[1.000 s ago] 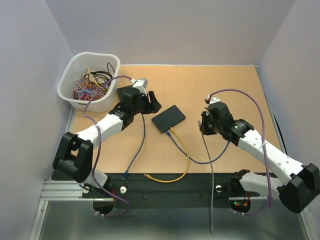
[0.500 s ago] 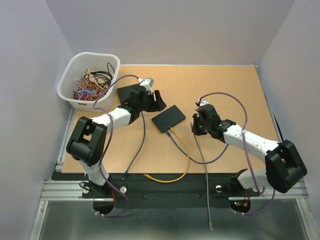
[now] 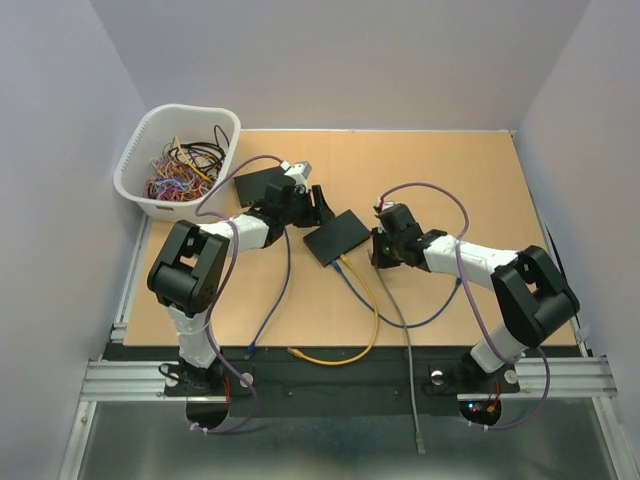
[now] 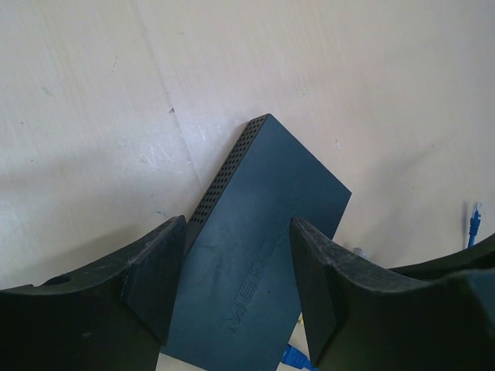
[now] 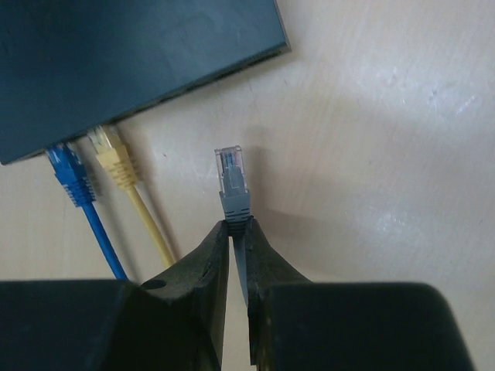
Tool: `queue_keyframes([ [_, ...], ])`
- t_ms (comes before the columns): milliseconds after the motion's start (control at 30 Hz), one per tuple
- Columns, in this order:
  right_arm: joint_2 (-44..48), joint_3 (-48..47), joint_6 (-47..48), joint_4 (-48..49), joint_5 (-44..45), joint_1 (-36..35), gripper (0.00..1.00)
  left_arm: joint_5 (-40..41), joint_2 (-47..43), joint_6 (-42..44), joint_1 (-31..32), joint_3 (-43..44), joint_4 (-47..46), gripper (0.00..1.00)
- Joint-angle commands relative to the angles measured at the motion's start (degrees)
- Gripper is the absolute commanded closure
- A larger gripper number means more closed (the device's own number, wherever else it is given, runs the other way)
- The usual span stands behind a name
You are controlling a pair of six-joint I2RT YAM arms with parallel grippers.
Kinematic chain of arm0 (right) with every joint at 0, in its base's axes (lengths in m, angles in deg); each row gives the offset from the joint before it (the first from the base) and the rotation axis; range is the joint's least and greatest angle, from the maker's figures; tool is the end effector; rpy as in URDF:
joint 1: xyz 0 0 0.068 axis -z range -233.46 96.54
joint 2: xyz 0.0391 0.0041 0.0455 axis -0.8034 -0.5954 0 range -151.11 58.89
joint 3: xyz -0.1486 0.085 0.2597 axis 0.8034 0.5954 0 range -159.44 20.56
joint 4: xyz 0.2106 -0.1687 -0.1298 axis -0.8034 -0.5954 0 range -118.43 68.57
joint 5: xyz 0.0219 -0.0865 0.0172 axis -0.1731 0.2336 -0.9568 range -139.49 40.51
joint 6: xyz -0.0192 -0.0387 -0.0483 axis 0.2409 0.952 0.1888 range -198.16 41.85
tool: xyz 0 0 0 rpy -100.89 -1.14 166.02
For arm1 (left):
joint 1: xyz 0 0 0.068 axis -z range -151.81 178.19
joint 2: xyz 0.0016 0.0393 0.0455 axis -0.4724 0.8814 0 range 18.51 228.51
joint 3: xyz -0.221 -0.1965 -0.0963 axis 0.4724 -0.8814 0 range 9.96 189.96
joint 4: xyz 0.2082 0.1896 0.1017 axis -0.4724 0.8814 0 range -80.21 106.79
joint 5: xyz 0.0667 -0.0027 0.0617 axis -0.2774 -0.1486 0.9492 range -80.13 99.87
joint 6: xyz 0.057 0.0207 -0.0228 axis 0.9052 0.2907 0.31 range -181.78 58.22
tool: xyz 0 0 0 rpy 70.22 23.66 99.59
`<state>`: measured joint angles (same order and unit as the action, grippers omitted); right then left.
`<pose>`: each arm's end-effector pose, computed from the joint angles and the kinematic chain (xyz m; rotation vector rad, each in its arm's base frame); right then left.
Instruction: Insert the plug into the switch port
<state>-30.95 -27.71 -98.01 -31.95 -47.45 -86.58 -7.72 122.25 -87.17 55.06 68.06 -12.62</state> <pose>0.2931 0.1890 0.1742 -0.2748 2.4973 0.3448 0.3914 -0.2155 0.1979 0.2363 2.0541 -0.8828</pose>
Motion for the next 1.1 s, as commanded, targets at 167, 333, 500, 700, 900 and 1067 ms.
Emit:
queue_keyframes([
  [167,-5.7,-7.0,1.2,3.6,-1.7,-1.1,1.0,-3.1,1.6,0.0,-0.2,-1.7,-7.5,0.34],
  [333,-8.4,-9.1,1.0,3.6,-1.6,-1.9,1.0,-3.5,2.8,0.1,-0.2,-2.7,-9.0,0.34],
  [500,-9.4,-10.0,1.0,3.6,-1.2,-2.0,0.99,-3.9,3.8,0.3,-0.2,-3.3,-10.0,0.34],
  [700,-9.8,-10.8,0.8,3.6,-1.1,-2.2,1.0,-4.5,4.7,0.3,-0.3,-3.7,-10.9,0.34],
  [900,-10.1,-11.9,0.4,3.4,-1.2,-2.6,0.99,-4.0,5.9,0.4,-0.3,-4.1,-11.1,0.34],
  [1067,-10.4,-13.0,0.0,3.0,-1.2,-3.3,0.99,-3.9,6.6,0.5,-0.2,-4.3,-11.3,0.34],
])
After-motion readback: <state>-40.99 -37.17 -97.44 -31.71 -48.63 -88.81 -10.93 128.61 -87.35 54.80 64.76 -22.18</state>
